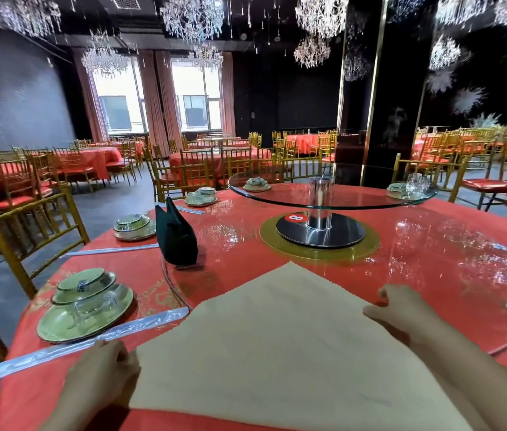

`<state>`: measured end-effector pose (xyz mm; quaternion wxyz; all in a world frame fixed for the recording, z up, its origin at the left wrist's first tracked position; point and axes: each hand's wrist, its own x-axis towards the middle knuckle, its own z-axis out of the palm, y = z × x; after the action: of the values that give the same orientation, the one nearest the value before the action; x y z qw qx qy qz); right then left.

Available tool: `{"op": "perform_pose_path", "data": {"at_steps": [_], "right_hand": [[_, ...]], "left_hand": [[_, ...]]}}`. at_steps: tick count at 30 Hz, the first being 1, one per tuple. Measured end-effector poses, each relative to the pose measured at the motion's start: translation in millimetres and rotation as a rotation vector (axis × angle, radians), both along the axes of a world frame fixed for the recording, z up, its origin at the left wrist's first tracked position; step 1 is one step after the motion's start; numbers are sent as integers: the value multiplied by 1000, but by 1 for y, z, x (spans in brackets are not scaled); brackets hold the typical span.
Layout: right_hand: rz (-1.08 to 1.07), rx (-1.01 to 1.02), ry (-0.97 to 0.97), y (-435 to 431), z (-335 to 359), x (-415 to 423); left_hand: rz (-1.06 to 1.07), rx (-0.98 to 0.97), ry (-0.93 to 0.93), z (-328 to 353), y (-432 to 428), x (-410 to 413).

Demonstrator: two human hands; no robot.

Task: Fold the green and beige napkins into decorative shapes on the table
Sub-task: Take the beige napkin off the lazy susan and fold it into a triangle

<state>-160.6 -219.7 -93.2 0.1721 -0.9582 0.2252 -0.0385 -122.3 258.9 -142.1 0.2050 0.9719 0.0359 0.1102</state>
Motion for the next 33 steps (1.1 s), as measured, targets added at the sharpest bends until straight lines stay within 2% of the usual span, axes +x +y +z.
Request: {"op": "perform_pose_path", "data": {"at_steps": [8, 12, 15, 16, 18, 20, 23, 25, 27, 30, 33], "right_hand": [[65, 176, 0, -8, 8, -36], [95, 176, -132, -15, -2, -73], [112, 387, -293, -15, -11, -109], [112, 392, -306, -14, -13, -120], [93, 443, -322, -12, -20, -136], [93, 603, -323, -9, -23, -150], [128, 734, -242, 1, -21, -165], [144, 726, -268, 6, -17, -168], [165, 602, -270, 8, -12, -166], [177, 243, -157, 2, 3, -162], [186, 167, -44, -2, 11, -167]], "left_hand": [[-146, 32, 108, 20, -2, -20], [-214, -118, 135, 30, -2, -44], [-257, -131, 191, 33, 5, -57], [-265, -104, 221, 32, 7, -60], [-277, -36, 274, 32, 10, -66], [-275, 1, 296, 34, 13, -70], [-255, 44, 327, 33, 19, -74], [-310, 135, 318, 26, 24, -76], [-334, 210, 288, 24, 24, -78], [-327, 220, 335, 28, 26, -76], [-329, 268, 391, 34, 33, -72]]}}
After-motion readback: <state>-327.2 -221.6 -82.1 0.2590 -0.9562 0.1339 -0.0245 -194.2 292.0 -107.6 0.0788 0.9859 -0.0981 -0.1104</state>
